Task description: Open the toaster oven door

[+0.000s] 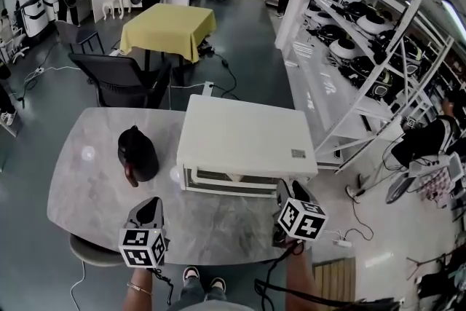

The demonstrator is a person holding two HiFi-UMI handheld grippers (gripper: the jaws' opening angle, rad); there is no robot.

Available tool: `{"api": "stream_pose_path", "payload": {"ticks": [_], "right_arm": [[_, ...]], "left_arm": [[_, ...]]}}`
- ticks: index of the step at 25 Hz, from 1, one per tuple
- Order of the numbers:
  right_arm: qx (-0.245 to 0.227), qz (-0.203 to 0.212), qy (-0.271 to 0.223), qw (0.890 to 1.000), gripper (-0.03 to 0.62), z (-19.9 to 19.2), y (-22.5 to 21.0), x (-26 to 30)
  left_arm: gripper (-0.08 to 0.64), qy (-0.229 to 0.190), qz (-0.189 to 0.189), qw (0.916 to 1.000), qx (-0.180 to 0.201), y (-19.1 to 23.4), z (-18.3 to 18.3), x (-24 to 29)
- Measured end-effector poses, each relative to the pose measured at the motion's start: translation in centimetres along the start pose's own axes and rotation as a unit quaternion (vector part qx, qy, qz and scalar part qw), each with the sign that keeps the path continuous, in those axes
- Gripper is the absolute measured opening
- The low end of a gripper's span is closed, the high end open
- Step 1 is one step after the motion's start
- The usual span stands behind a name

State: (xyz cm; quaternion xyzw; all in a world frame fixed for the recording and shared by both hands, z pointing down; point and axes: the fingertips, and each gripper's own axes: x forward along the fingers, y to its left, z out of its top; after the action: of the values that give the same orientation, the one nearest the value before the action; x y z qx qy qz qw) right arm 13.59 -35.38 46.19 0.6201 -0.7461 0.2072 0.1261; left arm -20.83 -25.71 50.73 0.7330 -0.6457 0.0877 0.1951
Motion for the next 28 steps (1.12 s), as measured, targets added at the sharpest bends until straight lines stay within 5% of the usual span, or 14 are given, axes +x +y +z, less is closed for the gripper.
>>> {"api": "stream_pose_path", "payload": {"ticks": [28], "right_arm": [[0.069, 0.020, 0.084, 0.994, 0.159, -1.1, -0.9, 3.0]], "left_arm": [[0.005, 0.010, -0.013, 0.9997, -0.019, -0.4, -0.6, 4.0]]}}
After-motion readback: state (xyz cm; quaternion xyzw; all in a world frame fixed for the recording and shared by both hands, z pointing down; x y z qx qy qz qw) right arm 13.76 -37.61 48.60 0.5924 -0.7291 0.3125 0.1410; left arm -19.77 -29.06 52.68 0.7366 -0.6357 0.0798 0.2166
